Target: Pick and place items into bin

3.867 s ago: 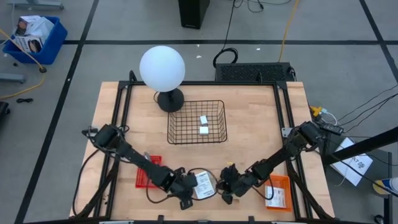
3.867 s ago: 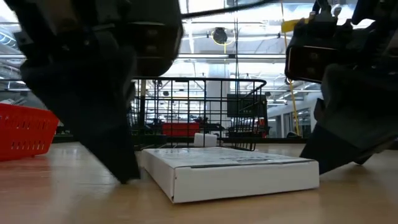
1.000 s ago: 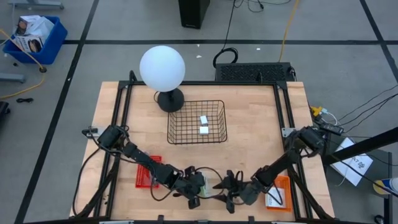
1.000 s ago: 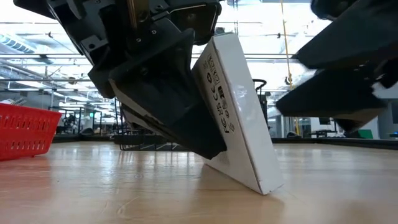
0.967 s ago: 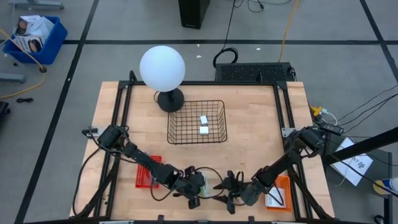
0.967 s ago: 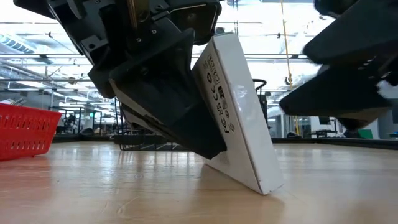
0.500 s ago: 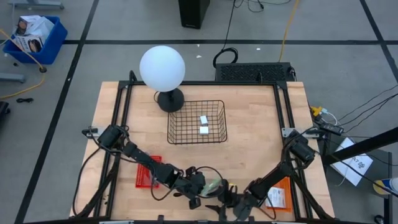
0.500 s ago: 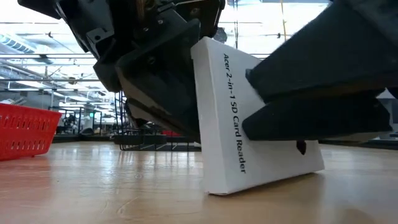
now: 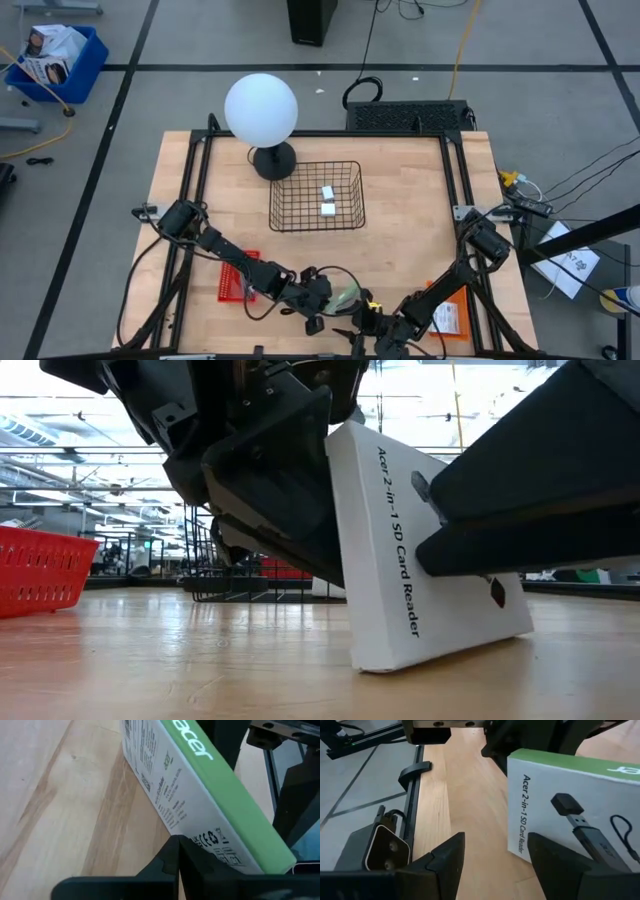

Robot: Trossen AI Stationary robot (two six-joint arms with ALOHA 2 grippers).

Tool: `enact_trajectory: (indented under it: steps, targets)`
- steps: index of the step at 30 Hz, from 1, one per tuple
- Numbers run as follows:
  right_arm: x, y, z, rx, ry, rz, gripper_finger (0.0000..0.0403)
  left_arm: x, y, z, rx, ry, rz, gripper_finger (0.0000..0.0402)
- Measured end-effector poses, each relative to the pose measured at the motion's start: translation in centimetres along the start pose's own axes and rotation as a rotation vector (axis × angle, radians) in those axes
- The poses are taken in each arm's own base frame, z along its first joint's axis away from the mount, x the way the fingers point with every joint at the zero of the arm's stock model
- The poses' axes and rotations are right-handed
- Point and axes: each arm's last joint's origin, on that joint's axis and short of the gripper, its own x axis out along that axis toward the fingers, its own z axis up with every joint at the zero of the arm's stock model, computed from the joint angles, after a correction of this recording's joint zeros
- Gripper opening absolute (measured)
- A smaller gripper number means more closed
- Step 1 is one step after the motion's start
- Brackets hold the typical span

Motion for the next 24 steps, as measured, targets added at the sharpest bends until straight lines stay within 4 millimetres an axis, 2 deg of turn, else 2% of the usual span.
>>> enact_trajectory:
  steps: [8, 16, 24]
  targets:
    - [-0.36, 0.26, -0.27, 0.017, 0.004, 0.009, 0.0210, -0.01, -0.06, 0.10, -0.002, -0.009, -0.007, 0.0019]
    - [-0.55, 0.41, -0.41, 0.031, 0.006, 0.015, 0.0210, -0.01, -0.06, 0.09, -0.003, -0.008, -0.006, 0.0004]
    - [-0.55, 0.42, -0.40, 0.032, 0.005, 0.015, 0.0210, 0.00, -0.05, 0.08, -0.003, -0.008, -0.005, 0.0016]
